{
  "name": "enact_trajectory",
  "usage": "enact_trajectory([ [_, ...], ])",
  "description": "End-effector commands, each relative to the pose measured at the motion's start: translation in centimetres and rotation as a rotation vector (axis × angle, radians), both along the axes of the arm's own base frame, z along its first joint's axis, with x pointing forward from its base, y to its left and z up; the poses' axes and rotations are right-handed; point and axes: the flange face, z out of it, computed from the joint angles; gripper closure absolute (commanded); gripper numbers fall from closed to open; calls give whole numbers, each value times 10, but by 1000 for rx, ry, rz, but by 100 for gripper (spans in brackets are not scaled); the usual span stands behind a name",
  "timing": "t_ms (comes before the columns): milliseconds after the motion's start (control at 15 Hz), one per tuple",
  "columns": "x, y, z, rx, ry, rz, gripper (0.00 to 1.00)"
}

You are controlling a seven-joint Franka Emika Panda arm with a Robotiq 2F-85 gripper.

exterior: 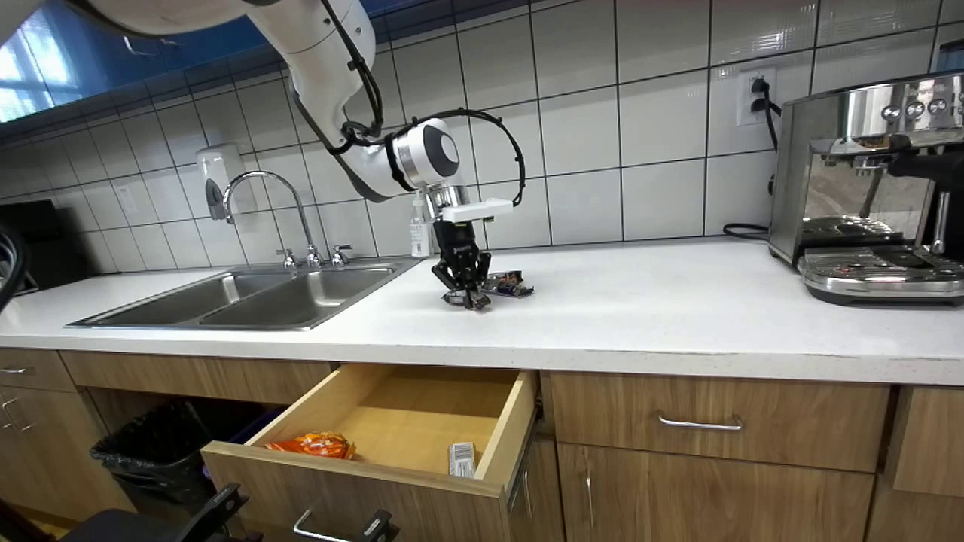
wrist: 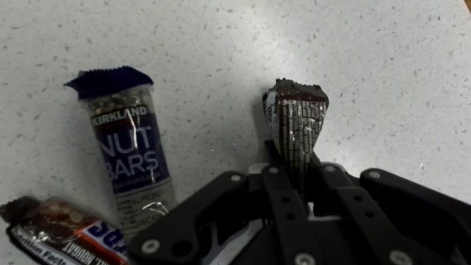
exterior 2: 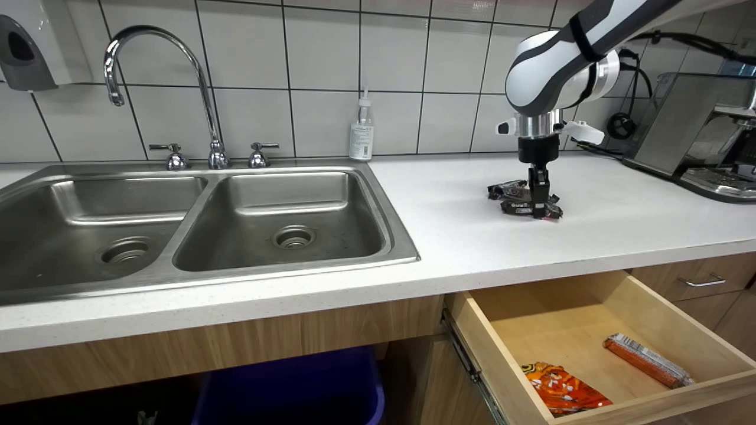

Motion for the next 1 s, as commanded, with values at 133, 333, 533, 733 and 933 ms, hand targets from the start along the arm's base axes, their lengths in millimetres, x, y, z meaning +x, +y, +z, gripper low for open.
enact_trajectory([
  [133,-22,4,18,21,-28,40,95],
  [333,-34,6,21,25,-42,45,95],
  [533,-49,9,22,30,-53,51,95],
  [733,-66,13,23,37,-65,55,95],
  [933,-83,16,24,42,-78,57,96],
])
